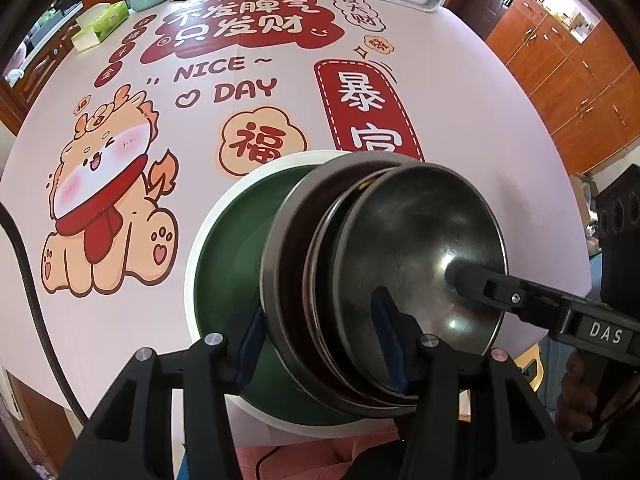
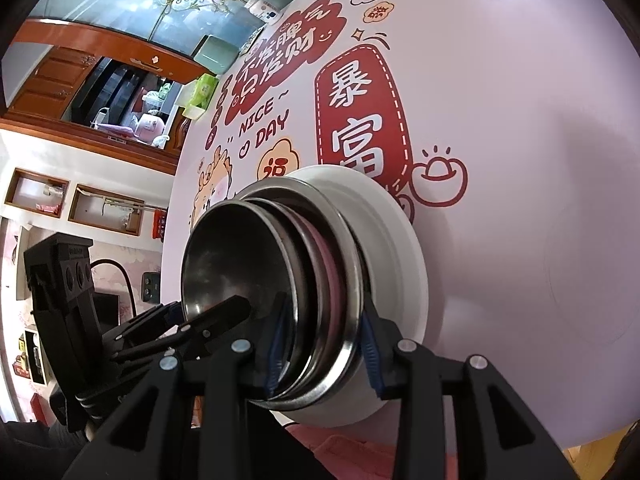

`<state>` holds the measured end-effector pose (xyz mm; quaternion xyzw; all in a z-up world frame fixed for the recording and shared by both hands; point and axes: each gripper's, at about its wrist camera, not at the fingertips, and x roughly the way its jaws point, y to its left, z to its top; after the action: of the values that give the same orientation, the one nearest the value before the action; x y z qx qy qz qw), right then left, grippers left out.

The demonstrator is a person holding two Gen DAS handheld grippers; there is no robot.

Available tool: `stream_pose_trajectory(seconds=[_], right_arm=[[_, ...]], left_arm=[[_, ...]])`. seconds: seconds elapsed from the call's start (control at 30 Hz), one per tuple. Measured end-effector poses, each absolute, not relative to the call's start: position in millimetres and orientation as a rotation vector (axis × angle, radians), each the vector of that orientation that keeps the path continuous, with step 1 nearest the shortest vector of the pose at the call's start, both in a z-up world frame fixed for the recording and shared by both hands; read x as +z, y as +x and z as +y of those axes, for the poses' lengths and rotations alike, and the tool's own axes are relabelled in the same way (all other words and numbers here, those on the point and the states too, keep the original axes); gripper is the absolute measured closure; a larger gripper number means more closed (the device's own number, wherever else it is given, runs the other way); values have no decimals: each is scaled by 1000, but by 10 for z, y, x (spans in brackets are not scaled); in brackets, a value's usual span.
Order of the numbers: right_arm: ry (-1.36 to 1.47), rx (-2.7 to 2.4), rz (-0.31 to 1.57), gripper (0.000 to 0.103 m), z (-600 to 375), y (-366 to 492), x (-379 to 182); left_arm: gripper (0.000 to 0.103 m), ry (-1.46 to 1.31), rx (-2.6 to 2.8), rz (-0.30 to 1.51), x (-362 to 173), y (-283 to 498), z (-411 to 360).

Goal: Organize plates and bowls

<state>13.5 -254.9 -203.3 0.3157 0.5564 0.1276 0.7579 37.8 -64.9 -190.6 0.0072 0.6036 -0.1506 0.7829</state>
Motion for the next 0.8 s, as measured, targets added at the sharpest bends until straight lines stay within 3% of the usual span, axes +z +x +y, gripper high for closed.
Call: stream_pose_trajectory(seconds=[0.17, 0.27, 0.37, 0.43, 0.67, 0.73, 0.8], right_arm=[[684, 280, 1201, 60, -2538, 117, -2010], [687, 265, 1190, 49, -2547, 110, -1996], [694, 252, 1169, 45, -2557, 99, -1955], [695, 245, 1145, 37, -2565, 78, -1901], [664, 200, 1082, 31, -2552, 26, -1681], [640, 173, 1059, 19, -2524, -6, -1590], [627, 163, 1041, 15, -2494, -34, -1517]], left_arm=[[51, 3, -338, 1275, -1831, 352, -619], [45, 0, -343, 1251, -1774, 329, -601], [45, -2, -353, 1230, -1719, 305, -577], [45, -5, -360, 1219, -1690, 307, -554], [37, -15, -402, 1143, -1488, 300, -480], [37, -28, -415, 1120, -1410, 279, -444], [36, -34, -420, 1100, -1350, 254, -414]])
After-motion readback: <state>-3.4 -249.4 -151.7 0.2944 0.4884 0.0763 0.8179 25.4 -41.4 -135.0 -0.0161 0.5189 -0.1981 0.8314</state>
